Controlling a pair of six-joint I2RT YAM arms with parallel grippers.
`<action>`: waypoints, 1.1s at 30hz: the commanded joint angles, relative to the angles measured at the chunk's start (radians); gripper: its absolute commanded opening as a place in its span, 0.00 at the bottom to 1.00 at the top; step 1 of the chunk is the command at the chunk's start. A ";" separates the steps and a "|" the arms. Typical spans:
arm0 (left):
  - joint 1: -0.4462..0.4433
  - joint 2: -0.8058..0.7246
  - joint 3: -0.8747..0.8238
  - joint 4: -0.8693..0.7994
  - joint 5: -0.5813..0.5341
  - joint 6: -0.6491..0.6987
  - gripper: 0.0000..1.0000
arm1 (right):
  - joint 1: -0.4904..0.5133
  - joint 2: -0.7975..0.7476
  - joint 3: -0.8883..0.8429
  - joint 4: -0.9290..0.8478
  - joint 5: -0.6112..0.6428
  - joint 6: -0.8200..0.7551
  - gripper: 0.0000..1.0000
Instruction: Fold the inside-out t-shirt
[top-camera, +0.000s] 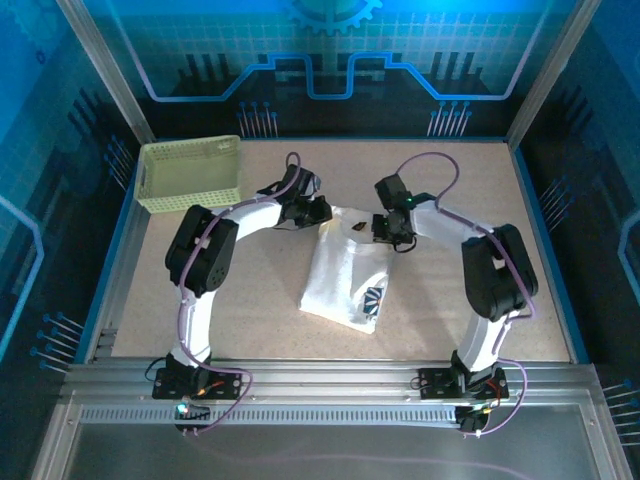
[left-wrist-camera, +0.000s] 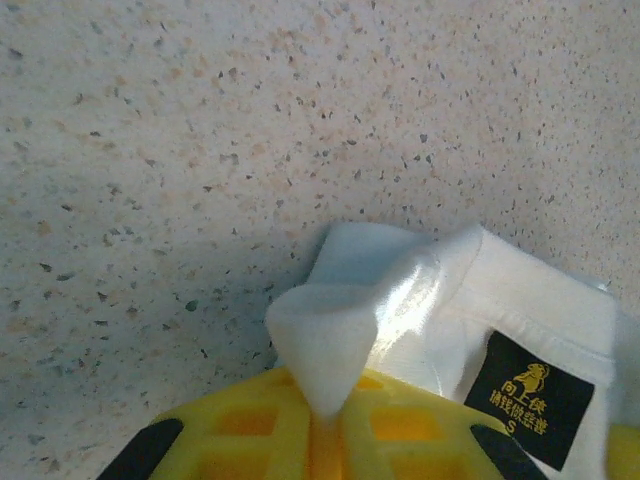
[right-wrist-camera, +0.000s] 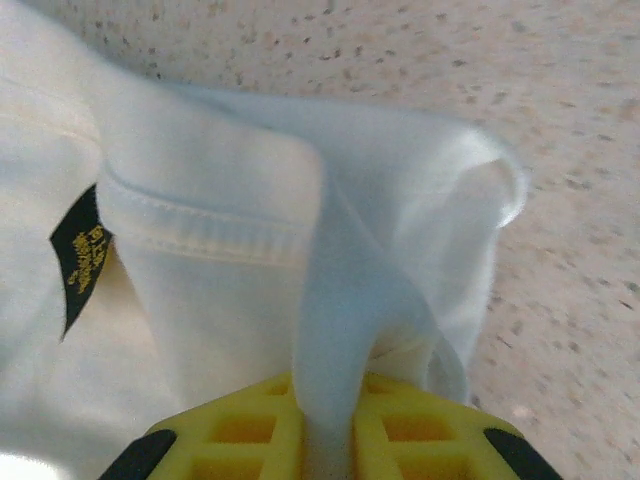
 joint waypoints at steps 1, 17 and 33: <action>-0.002 0.003 0.037 -0.040 0.018 0.045 0.11 | -0.056 -0.054 0.005 0.034 0.050 0.019 0.16; 0.012 0.001 0.060 -0.093 -0.001 0.054 0.51 | -0.197 0.045 0.054 0.055 -0.174 -0.065 0.66; 0.007 0.161 0.127 -0.025 0.141 -0.032 0.47 | -0.167 0.243 0.116 0.103 -0.290 -0.048 0.66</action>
